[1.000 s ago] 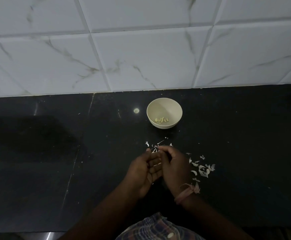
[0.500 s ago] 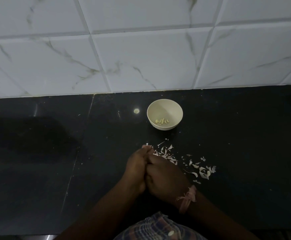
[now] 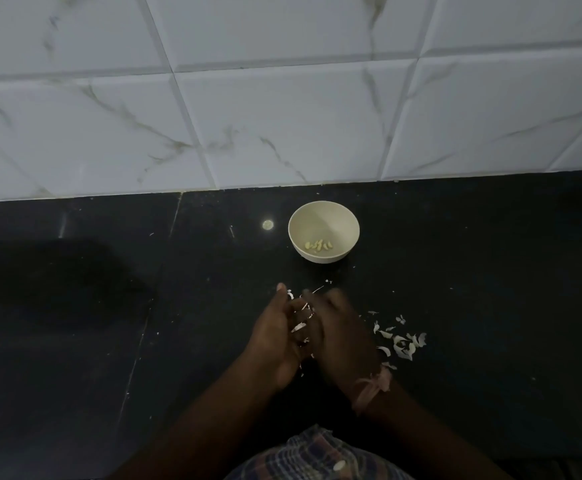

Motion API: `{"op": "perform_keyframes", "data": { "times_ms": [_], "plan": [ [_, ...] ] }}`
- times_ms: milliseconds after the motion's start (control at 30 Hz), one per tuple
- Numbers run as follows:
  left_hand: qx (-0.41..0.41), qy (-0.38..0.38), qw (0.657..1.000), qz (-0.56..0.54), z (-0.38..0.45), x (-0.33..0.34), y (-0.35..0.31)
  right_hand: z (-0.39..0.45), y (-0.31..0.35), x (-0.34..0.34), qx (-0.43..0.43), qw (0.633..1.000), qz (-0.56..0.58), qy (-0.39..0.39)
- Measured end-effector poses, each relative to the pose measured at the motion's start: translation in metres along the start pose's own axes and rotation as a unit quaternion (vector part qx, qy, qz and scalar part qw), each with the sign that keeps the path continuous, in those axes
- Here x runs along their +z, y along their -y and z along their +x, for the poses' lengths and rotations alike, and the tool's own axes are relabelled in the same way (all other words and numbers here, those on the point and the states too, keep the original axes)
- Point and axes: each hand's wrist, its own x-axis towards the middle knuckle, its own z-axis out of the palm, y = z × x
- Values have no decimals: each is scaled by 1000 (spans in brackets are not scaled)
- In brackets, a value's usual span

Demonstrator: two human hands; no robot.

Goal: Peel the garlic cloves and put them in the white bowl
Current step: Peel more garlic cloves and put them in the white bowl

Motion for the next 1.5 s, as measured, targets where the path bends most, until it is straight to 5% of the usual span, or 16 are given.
{"op": "perform_keyframes", "data": {
  "times_ms": [100, 167, 333, 433, 567, 700, 967, 1200, 1500],
  "plan": [
    [23, 30, 999, 33, -2, 4, -1, 10, -18, 4, 40, 992, -91, 76],
    [75, 1, 996, 45, 1, 0, -1, 17, -33, -1, 96, 987, -121, 45],
    [88, -32, 995, 48, 6, -10, 6, 5, 10, -6, -12, 1000, -11, 3],
    [118, -78, 989, 27, 1, -8, 6, 9, 10, -8, 86, 993, 71, -49],
    [135, -107, 983, 64, 5, -16, 8, 10, 7, -16, 192, 944, 263, -56],
    [146, -63, 983, 87, -1, -9, 15, 7, 17, -19, 247, 849, 462, -71],
    [199, 32, 979, 34, -19, 1, 17, 2, 17, -24, 272, 790, 541, -96],
    [243, 33, 968, 50, -26, 2, 14, -1, 19, -28, 234, 839, 482, -99],
    [158, 48, 986, -17, -19, 2, 12, -3, 14, -22, 205, 873, 431, -99]
  ]
}}
